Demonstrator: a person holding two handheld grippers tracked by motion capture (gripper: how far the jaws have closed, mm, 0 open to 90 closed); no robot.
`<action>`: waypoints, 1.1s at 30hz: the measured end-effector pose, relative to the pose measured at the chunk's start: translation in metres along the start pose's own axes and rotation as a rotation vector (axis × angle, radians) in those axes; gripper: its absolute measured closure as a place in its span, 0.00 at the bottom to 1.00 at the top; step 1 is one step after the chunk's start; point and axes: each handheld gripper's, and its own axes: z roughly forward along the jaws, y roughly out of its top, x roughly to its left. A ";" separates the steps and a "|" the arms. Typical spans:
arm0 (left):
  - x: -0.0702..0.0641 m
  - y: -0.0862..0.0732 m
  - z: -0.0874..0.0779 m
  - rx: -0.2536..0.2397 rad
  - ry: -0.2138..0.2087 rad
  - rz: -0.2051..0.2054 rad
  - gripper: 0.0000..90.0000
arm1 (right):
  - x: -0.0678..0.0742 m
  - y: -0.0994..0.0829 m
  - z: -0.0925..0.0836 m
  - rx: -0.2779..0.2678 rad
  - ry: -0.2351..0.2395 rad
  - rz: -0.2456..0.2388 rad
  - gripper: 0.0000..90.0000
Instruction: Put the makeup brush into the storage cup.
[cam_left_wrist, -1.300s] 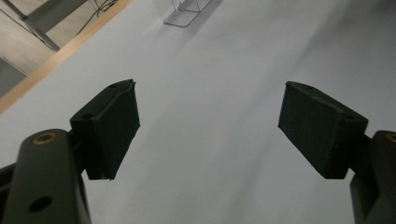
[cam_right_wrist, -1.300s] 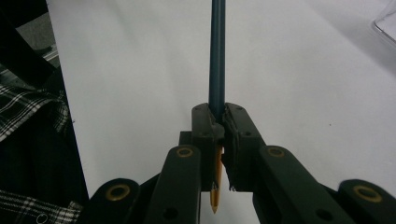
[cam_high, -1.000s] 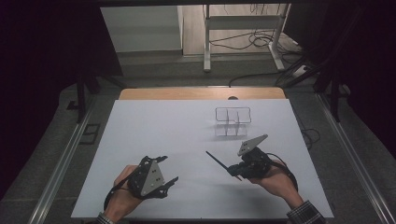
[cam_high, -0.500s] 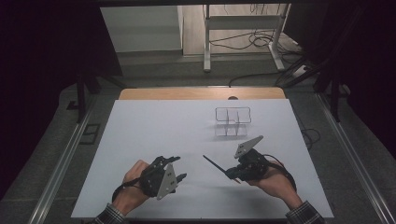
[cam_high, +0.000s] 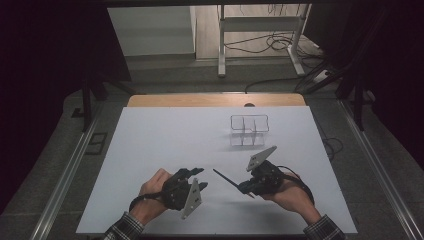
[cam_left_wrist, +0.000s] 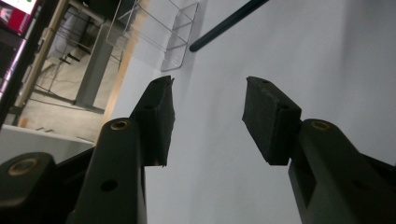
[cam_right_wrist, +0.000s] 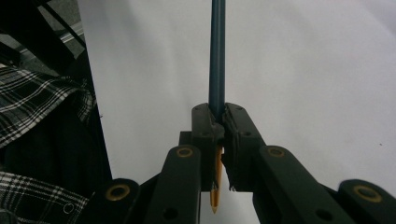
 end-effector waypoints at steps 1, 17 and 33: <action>-0.002 0.001 0.002 -0.011 0.005 0.001 0.60 | 0.000 0.001 0.000 0.003 0.003 -0.001 0.92; -0.012 0.016 0.019 0.029 0.028 0.176 0.61 | 0.005 0.006 0.007 0.047 0.026 -0.014 0.92; -0.021 0.017 0.030 0.030 0.022 0.226 0.78 | 0.009 0.009 0.010 0.071 0.040 -0.040 0.92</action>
